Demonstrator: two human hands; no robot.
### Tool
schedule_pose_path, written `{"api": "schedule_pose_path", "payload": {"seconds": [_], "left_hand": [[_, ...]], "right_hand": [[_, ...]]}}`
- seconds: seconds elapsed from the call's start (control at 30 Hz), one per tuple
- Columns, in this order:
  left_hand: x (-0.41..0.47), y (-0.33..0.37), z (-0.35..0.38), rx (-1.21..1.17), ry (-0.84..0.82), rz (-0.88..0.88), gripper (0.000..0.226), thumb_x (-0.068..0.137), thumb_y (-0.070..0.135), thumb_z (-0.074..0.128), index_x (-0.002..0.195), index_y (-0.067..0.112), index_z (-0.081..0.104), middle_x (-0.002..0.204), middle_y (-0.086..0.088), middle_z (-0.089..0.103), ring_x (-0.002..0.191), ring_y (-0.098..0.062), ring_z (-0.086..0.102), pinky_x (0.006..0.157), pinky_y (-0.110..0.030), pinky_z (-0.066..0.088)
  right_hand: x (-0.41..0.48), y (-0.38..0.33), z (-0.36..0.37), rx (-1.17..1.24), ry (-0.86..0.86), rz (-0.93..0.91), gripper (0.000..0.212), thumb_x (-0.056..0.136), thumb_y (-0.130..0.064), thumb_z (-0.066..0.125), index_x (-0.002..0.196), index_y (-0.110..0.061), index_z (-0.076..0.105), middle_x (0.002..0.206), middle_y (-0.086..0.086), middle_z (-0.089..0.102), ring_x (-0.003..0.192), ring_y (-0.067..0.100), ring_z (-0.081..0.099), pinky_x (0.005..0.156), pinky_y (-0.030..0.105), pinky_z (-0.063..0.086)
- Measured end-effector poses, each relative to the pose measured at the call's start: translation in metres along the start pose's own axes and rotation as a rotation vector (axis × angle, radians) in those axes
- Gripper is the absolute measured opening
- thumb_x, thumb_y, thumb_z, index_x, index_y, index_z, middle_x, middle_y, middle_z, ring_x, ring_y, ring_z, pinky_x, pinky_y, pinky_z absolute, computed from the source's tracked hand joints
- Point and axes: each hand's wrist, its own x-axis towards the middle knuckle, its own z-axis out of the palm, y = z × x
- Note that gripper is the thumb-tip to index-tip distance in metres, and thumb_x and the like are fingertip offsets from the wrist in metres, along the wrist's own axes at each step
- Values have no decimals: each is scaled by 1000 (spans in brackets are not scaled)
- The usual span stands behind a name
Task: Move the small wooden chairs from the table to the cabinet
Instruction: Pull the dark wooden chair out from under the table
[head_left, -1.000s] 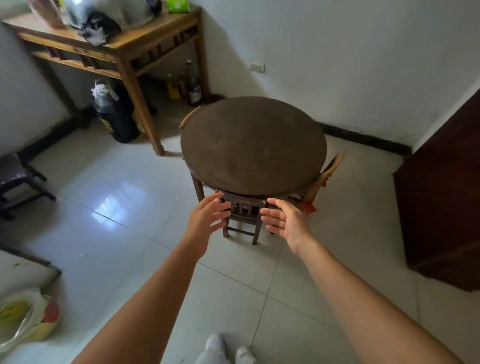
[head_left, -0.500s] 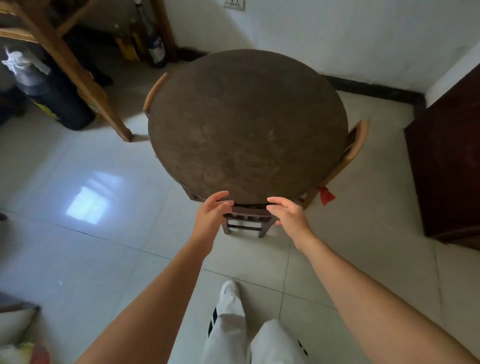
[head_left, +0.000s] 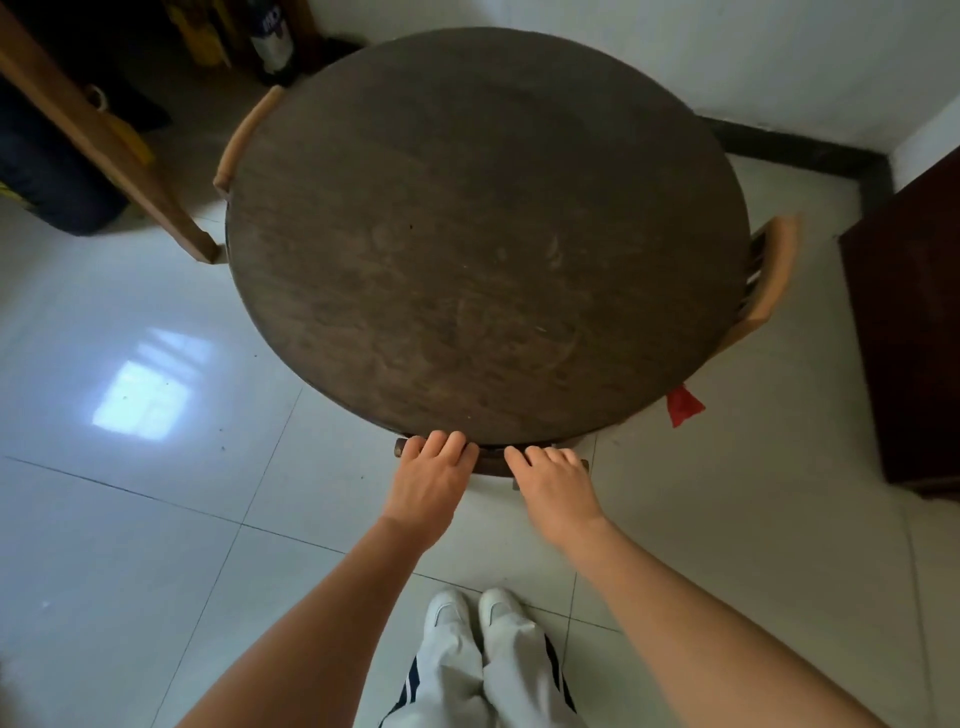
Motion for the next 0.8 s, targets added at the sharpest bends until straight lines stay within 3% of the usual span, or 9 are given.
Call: {"api": "schedule_pose_path", "payload": {"seconds": [0.1,0.2,0.33,0.43,0.53,0.6,0.8], "left_hand": [[5,0,4,104,68,72,32,57,5,75,88,12,66,79,-3,58,70,-24,56,57,-34,44],[12,1,1,173,52,123,22,59,9,77,76,15,65,73,-1,56,65,-21,54,54,-32,40],[12,5,-6,101,-23,134,28,79,9,65,106,11,61,101,-4,57,87,-21,54,68,-31,44],[4,17,-26,53,17,151,26,78,10,68,104,9,64,99,-5,58,82,-18,55,61,-27,49],[-15,24,-35,65,12,228,34,87,11,59,121,7,56,112,-8,52,89,-19,50,65,-27,46],[-41,28,-42,63,23,223,34,88,12,58,122,7,54,113,-8,51,90,-18,49,66,-27,48],[-151,58,-42,85,40,227,33,77,11,72,110,9,65,94,-5,60,73,-14,54,47,-23,47]], "right_hand": [[7,-2,-2,-85,24,1,36,69,-10,77,101,-15,62,78,8,68,73,30,67,66,38,51],[7,-2,1,-88,25,-20,35,78,-7,68,110,-12,57,89,12,68,83,33,66,73,42,49],[3,2,-1,-58,38,-34,37,83,-7,61,119,-11,51,106,13,65,100,34,61,86,43,44],[-14,10,-14,-57,119,-28,37,78,-9,67,114,-14,59,98,8,68,92,29,64,79,39,47],[-39,10,-20,-10,125,-84,42,86,-9,56,127,-13,49,111,8,64,103,30,59,86,40,42],[-59,1,-27,0,149,-104,42,86,-8,56,127,-12,49,111,9,64,103,30,59,86,41,42],[-161,-51,-34,-43,230,-184,44,55,-2,82,97,-9,70,73,7,71,62,26,68,55,35,54]]}}
